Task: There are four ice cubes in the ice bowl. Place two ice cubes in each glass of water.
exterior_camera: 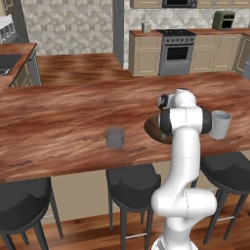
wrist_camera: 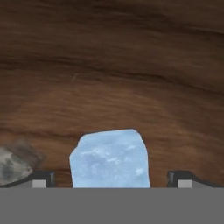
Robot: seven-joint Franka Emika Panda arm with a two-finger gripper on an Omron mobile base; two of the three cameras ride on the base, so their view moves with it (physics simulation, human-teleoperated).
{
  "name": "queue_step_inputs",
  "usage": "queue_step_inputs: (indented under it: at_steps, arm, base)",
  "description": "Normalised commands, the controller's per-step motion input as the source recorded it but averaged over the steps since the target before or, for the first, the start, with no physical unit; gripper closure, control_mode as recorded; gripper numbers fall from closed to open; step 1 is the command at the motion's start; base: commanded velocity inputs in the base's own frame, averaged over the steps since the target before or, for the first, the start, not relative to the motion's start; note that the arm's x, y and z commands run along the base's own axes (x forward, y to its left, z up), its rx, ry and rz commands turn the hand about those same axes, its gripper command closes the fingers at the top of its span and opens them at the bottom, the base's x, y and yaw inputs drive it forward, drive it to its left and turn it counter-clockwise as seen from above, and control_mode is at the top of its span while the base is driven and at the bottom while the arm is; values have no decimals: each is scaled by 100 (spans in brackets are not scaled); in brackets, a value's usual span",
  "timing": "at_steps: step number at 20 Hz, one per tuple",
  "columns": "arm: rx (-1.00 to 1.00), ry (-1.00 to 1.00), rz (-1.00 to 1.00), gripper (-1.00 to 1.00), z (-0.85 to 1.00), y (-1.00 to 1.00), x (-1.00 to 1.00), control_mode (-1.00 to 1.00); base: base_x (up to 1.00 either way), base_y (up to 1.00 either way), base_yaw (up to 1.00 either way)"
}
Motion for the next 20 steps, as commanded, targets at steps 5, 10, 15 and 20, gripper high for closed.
queue_step_inputs:
  at_steps: [5,10,15,20]
  arm:
    - [-2,0,0,100,-1,0,0,-100]
    - [0,0,0,100,11,1,0,-100]
    - [0,0,6,100,97,33,-44,-100]
    - [0,1,17,100,100,84,-91,-100]
  base:
    - [0,0,0]
    - [0,0,0]
    - [0,0,0]
    - [0,0,0]
